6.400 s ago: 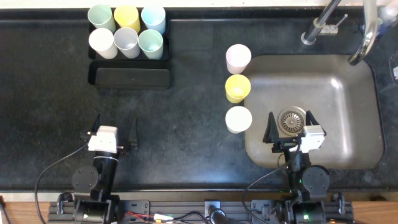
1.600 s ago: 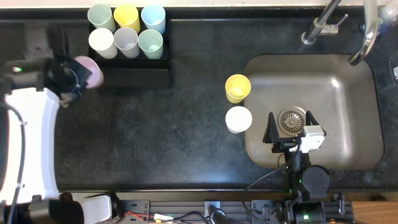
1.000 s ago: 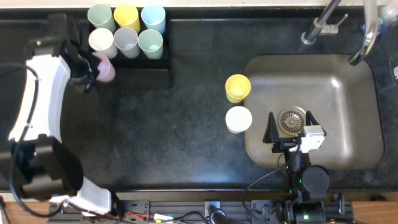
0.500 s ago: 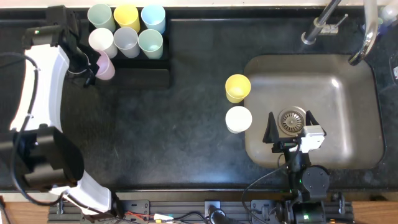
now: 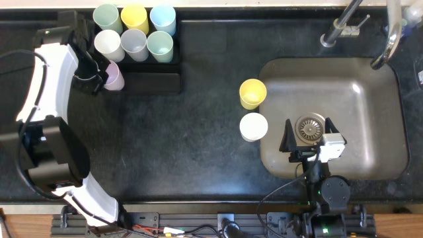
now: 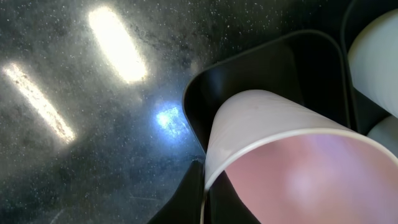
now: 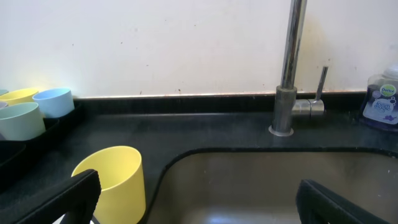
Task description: Store Cups
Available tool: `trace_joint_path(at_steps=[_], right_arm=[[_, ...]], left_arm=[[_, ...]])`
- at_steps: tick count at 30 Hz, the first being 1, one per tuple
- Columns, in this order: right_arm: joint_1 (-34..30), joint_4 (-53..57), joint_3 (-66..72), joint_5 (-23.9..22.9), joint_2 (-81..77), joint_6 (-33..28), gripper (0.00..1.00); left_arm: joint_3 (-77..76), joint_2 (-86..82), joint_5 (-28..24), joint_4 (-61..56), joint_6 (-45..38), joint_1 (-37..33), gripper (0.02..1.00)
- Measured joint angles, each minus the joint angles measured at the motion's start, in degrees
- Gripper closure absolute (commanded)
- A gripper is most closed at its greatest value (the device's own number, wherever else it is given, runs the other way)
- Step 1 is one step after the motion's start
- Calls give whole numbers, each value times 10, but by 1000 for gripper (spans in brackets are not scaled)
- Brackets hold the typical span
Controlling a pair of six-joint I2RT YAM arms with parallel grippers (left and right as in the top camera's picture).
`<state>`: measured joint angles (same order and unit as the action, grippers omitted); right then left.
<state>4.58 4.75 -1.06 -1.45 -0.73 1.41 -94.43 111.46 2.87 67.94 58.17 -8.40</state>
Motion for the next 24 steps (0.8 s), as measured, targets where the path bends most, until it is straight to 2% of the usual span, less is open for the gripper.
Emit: trace_joint_path(at_steps=[16, 17, 19, 20, 21, 22, 24], right_arm=[[0, 0, 0, 0, 0, 0, 3], [0, 0, 0, 0, 0, 0, 3], [0, 0, 0, 0, 0, 0, 3], [0, 0, 0, 0, 0, 0, 3], [0, 0, 0, 0, 0, 0, 3], [0, 0, 0, 0, 0, 0, 5], [0, 0, 0, 0, 0, 0, 5]], left_arm=[[0, 14, 3, -13, 0, -11, 982], [0, 19, 2, -17, 0, -11, 941], [-2, 21, 1, -17, 0, -11, 763], [-3, 21, 1, -18, 0, -11, 649], [-3, 22, 1, -19, 3, -11, 492], [-3, 23, -1, -19, 3, -11, 20], [-3, 23, -1, -19, 2, -11, 20]])
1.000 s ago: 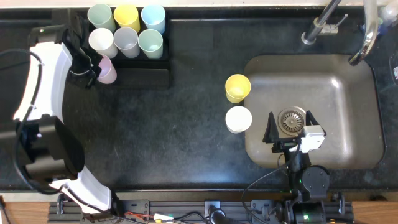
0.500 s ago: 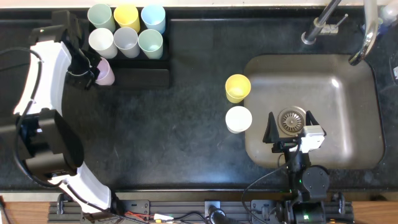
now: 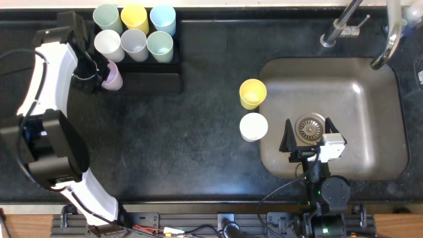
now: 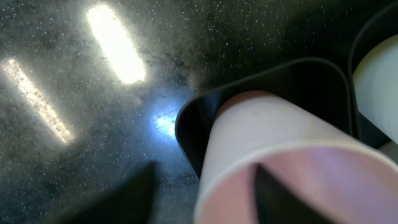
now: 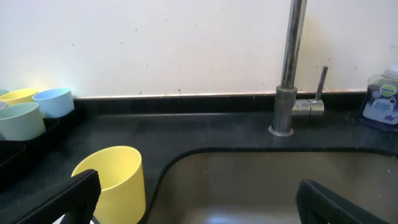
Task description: Store Cups
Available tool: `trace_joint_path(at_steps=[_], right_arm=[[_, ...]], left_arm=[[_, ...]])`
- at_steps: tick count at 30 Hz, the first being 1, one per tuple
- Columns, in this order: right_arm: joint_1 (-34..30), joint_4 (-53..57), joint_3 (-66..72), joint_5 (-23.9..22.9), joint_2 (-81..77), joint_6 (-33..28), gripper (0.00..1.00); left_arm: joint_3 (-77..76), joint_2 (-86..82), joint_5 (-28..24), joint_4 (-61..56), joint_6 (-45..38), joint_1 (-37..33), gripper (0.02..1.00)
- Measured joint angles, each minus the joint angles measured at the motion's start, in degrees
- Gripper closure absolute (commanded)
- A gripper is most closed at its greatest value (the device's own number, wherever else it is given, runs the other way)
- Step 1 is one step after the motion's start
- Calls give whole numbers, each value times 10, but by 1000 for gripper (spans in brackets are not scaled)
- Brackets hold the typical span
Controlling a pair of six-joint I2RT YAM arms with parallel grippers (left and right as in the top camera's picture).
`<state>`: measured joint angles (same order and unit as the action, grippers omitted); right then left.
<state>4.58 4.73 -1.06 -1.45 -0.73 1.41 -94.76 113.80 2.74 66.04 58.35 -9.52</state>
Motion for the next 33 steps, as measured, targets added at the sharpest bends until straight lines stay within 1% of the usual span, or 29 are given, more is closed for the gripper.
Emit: trace_joint_path(at_steps=[7, 10, 12, 15, 18, 23, 25, 28, 30, 33], right_arm=[[0, 0, 0, 0, 0, 0, 1], [0, 0, 0, 0, 0, 0, 3], [0, 0, 0, 0, 0, 0, 3], [0, 0, 0, 0, 0, 0, 3], [0, 0, 0, 0, 0, 0, 3], [0, 0, 0, 0, 0, 0, 3], [0, 0, 0, 0, 0, 0, 5], [0, 0, 0, 0, 0, 0, 3], [0, 0, 0, 0, 0, 0, 3], [0, 0, 0, 0, 0, 0, 5]], left_arm=[[0, -11, 0, 2, 0, 0, 20], [0, -52, -2, 3, -5, 8, 20], [0, -94, -2, -12, -30, 26, 20], [-1, -162, 3, -67, -90, 100, 20], [-7, -196, 28, -112, -134, 217, 20], [-9, -173, 74, -151, -137, 403, 20], [-9, -153, 81, -149, -133, 457, 20], [-9, -124, 83, -146, -132, 517, 20], [-8, -110, 82, -143, -131, 543, 20], [-8, -103, 82, -129, -130, 549, 20]])
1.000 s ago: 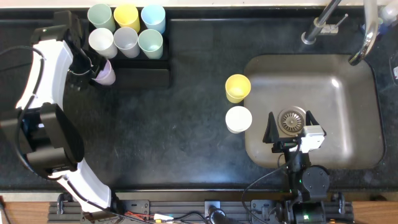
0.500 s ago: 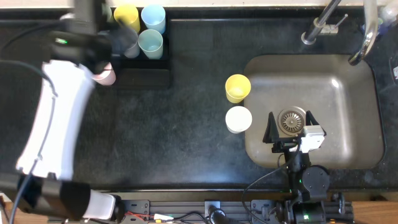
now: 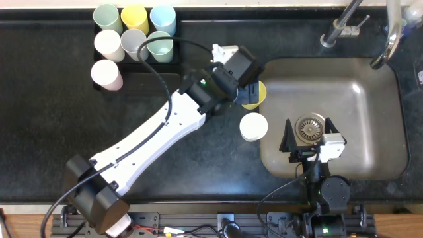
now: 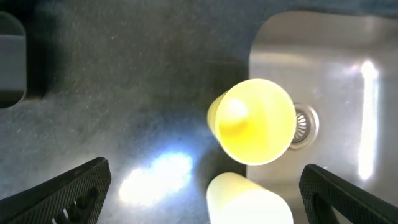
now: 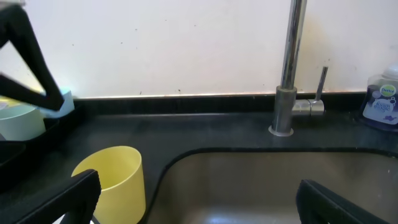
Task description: Store Cups
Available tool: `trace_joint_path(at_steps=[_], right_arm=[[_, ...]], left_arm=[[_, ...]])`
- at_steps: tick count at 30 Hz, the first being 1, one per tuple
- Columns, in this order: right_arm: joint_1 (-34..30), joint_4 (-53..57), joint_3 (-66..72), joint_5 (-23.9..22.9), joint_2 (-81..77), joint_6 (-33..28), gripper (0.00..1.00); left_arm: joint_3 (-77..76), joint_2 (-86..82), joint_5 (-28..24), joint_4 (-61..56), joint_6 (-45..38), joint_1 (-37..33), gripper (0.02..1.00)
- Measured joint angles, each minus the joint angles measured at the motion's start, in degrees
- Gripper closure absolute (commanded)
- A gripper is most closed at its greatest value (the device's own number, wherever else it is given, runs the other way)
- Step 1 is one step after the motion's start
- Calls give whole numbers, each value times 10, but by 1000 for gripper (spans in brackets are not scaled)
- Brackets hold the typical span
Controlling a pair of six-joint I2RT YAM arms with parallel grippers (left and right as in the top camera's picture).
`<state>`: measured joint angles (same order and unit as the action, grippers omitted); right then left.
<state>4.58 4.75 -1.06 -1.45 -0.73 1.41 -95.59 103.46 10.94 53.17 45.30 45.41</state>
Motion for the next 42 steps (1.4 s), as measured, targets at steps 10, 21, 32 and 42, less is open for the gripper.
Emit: trace_joint_path(at_steps=[10, 21, 32, 42], right_arm=[[0, 0, 0, 0, 0, 0, 3], [0, 0, 0, 0, 0, 0, 3], [0, 0, 0, 0, 0, 0, 3], [0, 0, 0, 0, 0, 0, 5]], left_arm=[[0, 72, -65, -26, 6, -13, 20], [0, 91, -89, -33, 26, -19, 20], [0, 110, -99, -38, 32, -37, 20], [0, 113, -100, -42, 39, -53, 20]])
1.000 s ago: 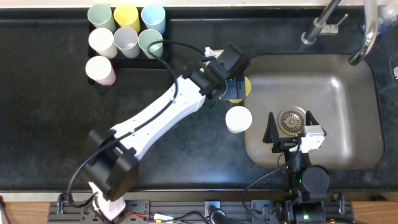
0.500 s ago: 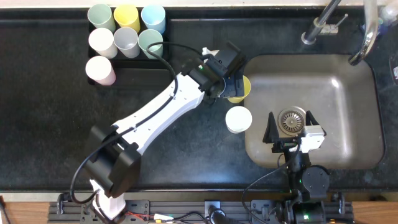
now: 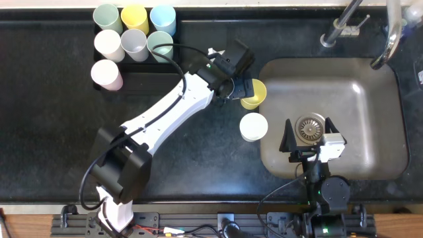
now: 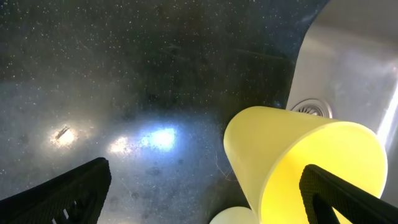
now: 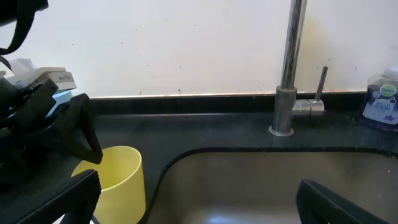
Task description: Store Cups
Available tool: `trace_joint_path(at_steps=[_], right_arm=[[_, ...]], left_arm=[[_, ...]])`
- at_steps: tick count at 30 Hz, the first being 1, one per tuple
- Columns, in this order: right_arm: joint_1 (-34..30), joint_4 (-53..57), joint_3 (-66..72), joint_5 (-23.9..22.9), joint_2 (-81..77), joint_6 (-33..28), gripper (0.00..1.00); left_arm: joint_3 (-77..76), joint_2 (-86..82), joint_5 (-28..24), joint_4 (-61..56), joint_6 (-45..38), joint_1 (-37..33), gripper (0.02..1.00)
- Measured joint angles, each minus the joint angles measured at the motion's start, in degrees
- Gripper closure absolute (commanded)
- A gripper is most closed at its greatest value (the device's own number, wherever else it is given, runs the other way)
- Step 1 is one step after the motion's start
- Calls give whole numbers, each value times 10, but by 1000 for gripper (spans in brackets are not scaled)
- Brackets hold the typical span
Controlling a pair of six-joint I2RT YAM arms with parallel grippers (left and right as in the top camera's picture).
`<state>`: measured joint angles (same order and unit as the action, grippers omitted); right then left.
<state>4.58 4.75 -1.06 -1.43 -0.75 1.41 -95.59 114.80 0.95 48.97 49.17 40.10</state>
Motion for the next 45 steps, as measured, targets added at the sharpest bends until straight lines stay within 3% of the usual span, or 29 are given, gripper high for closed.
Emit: trace_joint_path(at_steps=[10, 14, 18, 20, 21, 26, 34, 45], right_arm=[[0, 0, 0, 0, 0, 0, 3], [0, 0, 0, 0, 0, 0, 3], [0, 0, 0, 0, 0, 0, 3], [0, 0, 0, 0, 0, 0, 3], [0, 0, 0, 0, 0, 0, 5], [0, 0, 0, 0, 0, 0, 5], [0, 0, 0, 0, 0, 0, 3], [0, 0, 0, 0, 0, 0, 3]], left_arm=[[0, 7, -10, 0, 0, 0, 31], [0, 12, -13, 0, 3, 0, 555], [0, 15, -14, -4, 4, 0, 770], [0, 16, -14, -5, 4, 0, 814], [0, 16, -14, -6, 3, 0, 899], [0, 16, -14, -7, 4, 0, 980], [1, -13, -14, 39, 4, -43, 982], [-1, -218, 14, 179, 13, -303, 982]])
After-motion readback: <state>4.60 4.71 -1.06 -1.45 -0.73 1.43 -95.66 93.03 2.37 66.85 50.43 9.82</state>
